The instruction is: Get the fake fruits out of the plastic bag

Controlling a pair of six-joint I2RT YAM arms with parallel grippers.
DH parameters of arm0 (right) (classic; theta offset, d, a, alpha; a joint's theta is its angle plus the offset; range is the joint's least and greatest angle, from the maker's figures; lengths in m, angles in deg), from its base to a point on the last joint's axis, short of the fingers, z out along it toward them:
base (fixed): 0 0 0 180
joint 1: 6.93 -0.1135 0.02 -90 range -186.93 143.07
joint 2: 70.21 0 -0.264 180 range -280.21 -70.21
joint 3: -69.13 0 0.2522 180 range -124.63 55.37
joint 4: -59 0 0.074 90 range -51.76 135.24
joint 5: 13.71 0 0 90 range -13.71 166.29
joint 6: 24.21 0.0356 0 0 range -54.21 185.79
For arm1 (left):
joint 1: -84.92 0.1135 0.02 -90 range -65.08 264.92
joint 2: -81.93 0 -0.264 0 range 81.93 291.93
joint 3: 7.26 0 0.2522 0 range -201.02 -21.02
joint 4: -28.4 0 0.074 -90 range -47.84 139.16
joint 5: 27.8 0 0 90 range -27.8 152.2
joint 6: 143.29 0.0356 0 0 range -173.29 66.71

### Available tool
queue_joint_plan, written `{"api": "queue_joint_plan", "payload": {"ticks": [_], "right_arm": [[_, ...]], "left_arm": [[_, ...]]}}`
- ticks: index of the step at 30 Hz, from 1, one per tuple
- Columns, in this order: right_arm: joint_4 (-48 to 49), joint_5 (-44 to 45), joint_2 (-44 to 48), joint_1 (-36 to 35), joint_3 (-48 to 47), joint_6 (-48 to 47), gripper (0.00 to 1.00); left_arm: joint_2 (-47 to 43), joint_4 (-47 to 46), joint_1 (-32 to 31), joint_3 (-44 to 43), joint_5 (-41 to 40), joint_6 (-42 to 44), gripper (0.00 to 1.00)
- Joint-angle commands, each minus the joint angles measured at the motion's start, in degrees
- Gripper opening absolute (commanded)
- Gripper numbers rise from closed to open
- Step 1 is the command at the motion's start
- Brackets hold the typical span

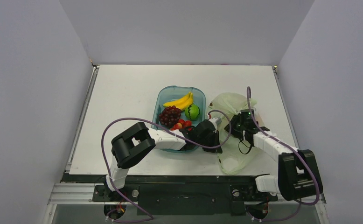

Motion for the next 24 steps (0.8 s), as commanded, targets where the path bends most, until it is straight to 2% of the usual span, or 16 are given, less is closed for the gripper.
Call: {"api": "queue_joint_plan", "payload": {"ticks": [1, 7, 12, 17, 24], "right_arm": [[-5.5, 2.5, 9.1, -1.0, -1.7, -4.1, 0.39], [-18.6, 5.1, 17.4, -1.2, -7.7, -6.6, 0.43], [-25.8, 1.8, 21.3, -1.8, -4.3, -4.1, 0.37], [-29.0, 3.2, 24.4, -2.6, 1.8, -1.5, 0.3], [-30.7, 8.6, 21.2, -2.8, 2.0, 2.8, 0.22]], "left_arm": [[-1.5, -1.6, -0.1, -0.3, 0.1, 0.1, 0.0], [-1.9, -1.3, -0.1, -1.2, 1.1, 0.3, 0.0], [-3.2, -1.3, -0.3, -0.4, 1.8, 0.3, 0.0], [-3.2, -0.9, -0.2, -0.5, 3.1, 0.2, 0.0], [-2.5, -0.8, -0.5, -1.0, 4.5, -0.1, 0.0]]}}
